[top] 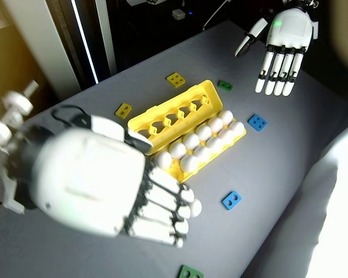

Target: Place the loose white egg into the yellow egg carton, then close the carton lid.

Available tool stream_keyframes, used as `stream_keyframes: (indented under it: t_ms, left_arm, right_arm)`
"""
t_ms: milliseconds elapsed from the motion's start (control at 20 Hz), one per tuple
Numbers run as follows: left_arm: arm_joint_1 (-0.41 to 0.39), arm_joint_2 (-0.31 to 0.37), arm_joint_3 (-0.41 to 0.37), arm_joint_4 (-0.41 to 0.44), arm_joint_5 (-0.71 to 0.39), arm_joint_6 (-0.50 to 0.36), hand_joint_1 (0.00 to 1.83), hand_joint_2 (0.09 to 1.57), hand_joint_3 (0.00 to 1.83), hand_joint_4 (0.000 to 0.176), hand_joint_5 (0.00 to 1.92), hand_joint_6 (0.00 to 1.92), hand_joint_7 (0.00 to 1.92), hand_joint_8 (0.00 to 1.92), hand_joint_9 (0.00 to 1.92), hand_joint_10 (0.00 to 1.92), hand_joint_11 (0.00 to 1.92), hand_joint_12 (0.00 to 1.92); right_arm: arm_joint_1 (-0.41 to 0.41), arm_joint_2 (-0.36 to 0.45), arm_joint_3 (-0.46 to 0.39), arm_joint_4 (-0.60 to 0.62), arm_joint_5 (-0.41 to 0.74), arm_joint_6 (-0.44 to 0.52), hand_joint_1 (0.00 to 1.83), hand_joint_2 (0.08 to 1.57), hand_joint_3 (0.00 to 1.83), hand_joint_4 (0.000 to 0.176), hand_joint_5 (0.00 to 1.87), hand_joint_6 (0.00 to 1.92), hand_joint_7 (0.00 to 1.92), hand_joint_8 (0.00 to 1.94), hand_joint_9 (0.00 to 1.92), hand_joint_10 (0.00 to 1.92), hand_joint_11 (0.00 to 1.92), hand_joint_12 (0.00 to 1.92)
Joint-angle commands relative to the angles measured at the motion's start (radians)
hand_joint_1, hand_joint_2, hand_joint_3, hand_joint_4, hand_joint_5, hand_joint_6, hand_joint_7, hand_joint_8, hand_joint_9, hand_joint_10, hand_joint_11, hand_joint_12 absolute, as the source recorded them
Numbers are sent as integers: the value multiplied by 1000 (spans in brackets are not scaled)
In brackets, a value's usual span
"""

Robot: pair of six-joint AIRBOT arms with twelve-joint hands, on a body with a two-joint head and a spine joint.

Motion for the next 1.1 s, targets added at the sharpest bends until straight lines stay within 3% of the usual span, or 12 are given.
stream_keyframes:
  t_ms: [0, 250, 350, 450, 550, 600, 650, 700, 750, 850, 950, 1050]
  left_arm:
    - [-10, 14, 8, -72, -35, 11, 0, 1109, 0, 0, 178, 2, 160, 3, 112, 1, 0, 213]
    - [-15, 13, 2, -30, -38, 0, 0, 1116, 1, 0, 195, 1, 178, 2, 127, 3, 0, 246]
    - [-15, 7, 6, -21, -43, -6, 0, 1119, 0, 0, 186, 0, 176, 0, 127, 0, 0, 273]
    - [-21, 0, 22, -21, -64, -60, 0, 1115, 0, 0, 189, 2, 175, 1, 123, 0, 0, 270]
    - [-24, -7, 37, -21, -76, -110, 0, 1115, 0, 0, 189, 2, 175, 1, 123, 0, 0, 270]
    - [-29, -10, 44, -21, -76, -117, 0, 1112, 0, 0, 191, 3, 178, 2, 126, 1, 0, 271]
    - [-31, -10, 47, -21, -76, -120, 0, 1112, 0, 0, 191, 3, 178, 2, 126, 1, 0, 271]
    - [-33, -11, 52, -21, -76, -128, 0, 1116, 0, 0, 195, 3, 179, 1, 129, 2, 0, 296]
    - [-34, -12, 57, -19, -78, -139, 0, 1116, 0, 0, 195, 3, 179, 1, 129, 2, 0, 296]
    - [-41, -18, 73, 31, -94, -200, 0, 1112, 0, 0, 215, 6, 200, 6, 150, 6, 0, 342]
    - [-60, -29, 96, 94, -126, -277, 0, 1122, 3, 0, 207, 1, 196, 1, 152, 3, 0, 317]
    - [-25, -30, 108, 89, -193, -255, 0, 1120, 1, 0, 222, 5, 211, 5, 164, 5, 0, 333]
  right_arm:
    - [23, 6, 16, 21, 65, 1, 0, 1229, 0, 0, 312, 0, 331, 2, 303, 0, 0, 660]
    - [90, -73, 89, 28, 45, 1, 582, 1053, 0, 0, 303, 3, 260, 0, 218, 0, 0, 478]
    - [112, -104, 121, 67, 44, 1, 554, 992, 0, 63, 256, 2, 69, 6, 75, 0, 0, 207]
    - [115, -123, 136, 94, 44, 1, 485, 960, 0, 96, 216, 0, 15, 0, 7, 0, 0, 91]
    - [114, -144, 144, 108, 44, 1, 485, 960, 0, 96, 216, 0, 15, 0, 7, 0, 0, 91]
    - [112, -159, 148, 109, 36, 1, 728, 942, 0, 81, 164, 2, 2, 0, 1, 0, 0, 17]
    - [112, -169, 153, 109, 24, 1, 728, 942, 0, 81, 164, 2, 2, 0, 1, 0, 0, 17]
    - [112, -181, 161, 121, 12, 1, 1045, 942, 0, 48, 210, 21, 0, 0, 0, 0, 0, 3]
    - [111, -190, 172, 148, 6, 1, 1045, 942, 0, 48, 210, 21, 0, 0, 0, 0, 0, 3]
    - [111, -205, 197, 180, 4, 1, 1273, 950, 0, 84, 308, 11, 6, 1, 0, 0, 0, 0]
    - [108, -217, 218, 181, 4, 1, 1259, 994, 17, 125, 365, 27, 0, 0, 0, 0, 0, 0]
    - [96, -230, 235, 185, 4, 1, 1136, 979, 0, 151, 478, 24, 0, 0, 0, 0, 0, 0]
